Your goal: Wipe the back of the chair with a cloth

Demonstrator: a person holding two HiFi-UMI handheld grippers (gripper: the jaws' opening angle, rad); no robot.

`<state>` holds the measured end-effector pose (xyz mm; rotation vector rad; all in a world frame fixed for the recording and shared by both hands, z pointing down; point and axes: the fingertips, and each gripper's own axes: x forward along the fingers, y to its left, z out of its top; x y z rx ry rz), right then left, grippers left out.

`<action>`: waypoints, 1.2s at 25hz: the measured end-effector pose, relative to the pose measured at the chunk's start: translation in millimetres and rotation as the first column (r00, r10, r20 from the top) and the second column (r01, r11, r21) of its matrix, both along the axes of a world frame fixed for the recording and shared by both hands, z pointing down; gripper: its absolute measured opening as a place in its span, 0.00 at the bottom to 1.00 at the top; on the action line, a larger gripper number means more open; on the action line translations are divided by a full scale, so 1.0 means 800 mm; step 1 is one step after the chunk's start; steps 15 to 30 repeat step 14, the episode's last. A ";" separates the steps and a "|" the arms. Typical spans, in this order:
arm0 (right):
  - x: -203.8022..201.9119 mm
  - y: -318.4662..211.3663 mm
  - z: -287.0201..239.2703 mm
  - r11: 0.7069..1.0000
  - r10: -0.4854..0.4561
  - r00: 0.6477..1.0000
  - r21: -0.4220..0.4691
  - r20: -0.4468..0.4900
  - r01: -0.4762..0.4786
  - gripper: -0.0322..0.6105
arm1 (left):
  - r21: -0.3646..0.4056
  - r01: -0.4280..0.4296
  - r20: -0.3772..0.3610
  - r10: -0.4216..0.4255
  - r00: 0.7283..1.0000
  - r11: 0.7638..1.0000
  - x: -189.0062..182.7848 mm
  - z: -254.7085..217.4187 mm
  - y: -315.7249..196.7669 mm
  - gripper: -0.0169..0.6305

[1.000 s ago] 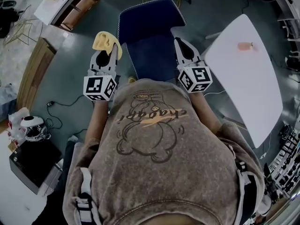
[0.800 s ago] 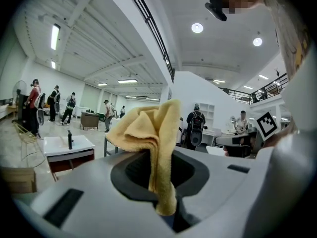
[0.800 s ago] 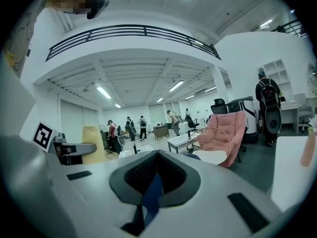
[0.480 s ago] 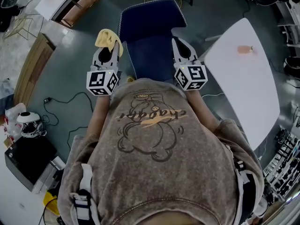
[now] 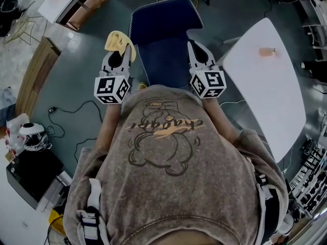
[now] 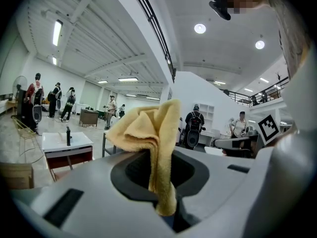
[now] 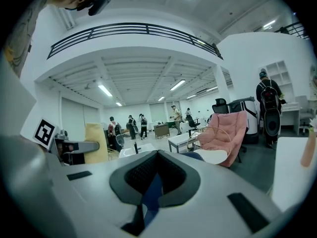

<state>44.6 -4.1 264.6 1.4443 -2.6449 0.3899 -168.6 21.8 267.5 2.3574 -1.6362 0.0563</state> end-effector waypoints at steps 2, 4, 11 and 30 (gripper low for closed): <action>0.002 0.001 -0.001 1.000 0.001 1.000 0.001 0.004 -0.001 0.09 | -0.001 -0.001 -0.005 0.001 1.000 1.000 0.002 0.001 0.002 0.11; 0.003 0.002 -0.001 1.000 0.000 1.000 0.002 0.005 0.000 0.09 | -0.001 -0.002 -0.011 0.002 1.000 1.000 0.004 0.001 0.004 0.11; -0.001 0.003 -0.002 1.000 -0.006 1.000 -0.003 0.005 0.006 0.09 | -0.010 0.004 -0.012 -0.004 1.000 1.000 0.001 0.003 0.007 0.11; -0.002 0.005 -0.001 1.000 -0.009 1.000 -0.004 0.005 0.009 0.09 | -0.014 0.004 -0.014 -0.004 1.000 1.000 0.000 0.006 0.010 0.11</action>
